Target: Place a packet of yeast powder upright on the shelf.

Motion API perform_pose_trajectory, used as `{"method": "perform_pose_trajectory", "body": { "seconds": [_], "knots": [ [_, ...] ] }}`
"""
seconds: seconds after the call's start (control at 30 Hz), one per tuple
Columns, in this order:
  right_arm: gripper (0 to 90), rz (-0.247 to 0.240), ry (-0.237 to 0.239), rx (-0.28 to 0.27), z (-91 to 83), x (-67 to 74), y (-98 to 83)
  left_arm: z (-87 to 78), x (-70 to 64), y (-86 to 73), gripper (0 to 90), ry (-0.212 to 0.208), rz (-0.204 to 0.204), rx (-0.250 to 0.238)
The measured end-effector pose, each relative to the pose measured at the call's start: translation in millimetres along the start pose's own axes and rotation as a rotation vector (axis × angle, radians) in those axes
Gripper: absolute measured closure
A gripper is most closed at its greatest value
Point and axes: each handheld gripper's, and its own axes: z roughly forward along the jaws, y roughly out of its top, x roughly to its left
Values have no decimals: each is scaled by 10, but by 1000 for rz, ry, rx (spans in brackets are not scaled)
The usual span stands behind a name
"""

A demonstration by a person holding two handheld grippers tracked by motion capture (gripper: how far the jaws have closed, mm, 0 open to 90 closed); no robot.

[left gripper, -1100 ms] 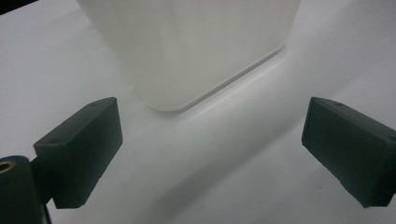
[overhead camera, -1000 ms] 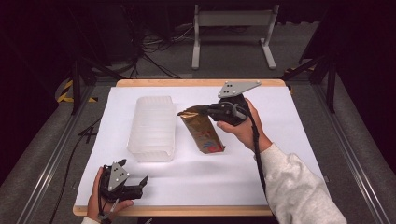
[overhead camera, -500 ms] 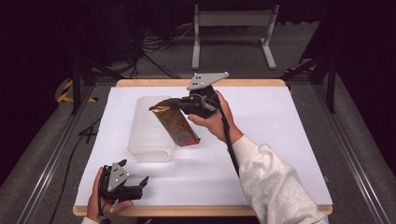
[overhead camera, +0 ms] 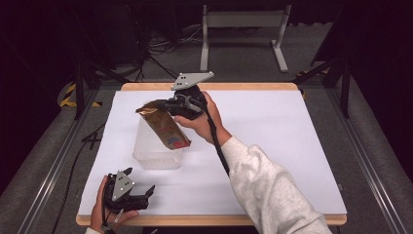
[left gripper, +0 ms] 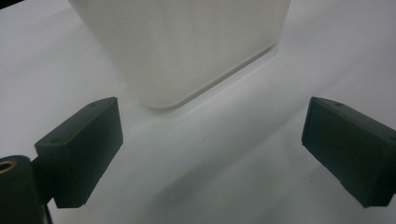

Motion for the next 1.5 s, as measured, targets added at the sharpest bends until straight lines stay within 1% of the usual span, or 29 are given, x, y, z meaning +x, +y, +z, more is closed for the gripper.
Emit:
{"method": "perform_pose_trajectory", "body": {
  "seconds": [0.17,0.3,0.43,0.5,0.57,0.63,0.7,0.8,0.87,0.93,1.03,1.13,1.23,1.5],
  "knots": [
    [900,-5,-12,-9,142,21,24,-5,2,-3,61,-3,3,4],
    [900,13,-13,-28,217,18,27,-2,-1,-3,62,-6,5,3],
    [900,47,-6,-51,302,20,9,1,3,-6,62,-4,5,4],
    [900,42,-18,-56,330,36,0,-1,2,-6,62,-6,6,4],
    [900,50,-9,-67,347,47,-15,-2,3,-9,62,-6,5,6],
    [900,48,-2,-74,356,56,-35,-2,4,-14,62,-6,4,2],
    [900,45,-9,-70,370,63,-68,-2,3,-14,63,-4,4,3],
    [900,41,-7,-56,388,72,-126,-8,-3,-14,62,-2,4,3],
    [900,47,3,-49,402,71,-184,-7,0,-16,62,-2,4,5],
    [900,53,23,-55,404,70,-244,-5,-1,-15,62,-1,5,7],
    [900,50,32,-49,406,73,-319,-2,1,-14,62,-2,9,10],
    [900,51,29,-37,388,67,-401,-2,6,-16,62,-3,6,7],
    [900,53,28,-22,369,42,-468,2,0,-10,62,-1,11,13],
    [899,47,25,-6,286,0,-548,14,-6,-8,62,1,21,19]
  ]
}}
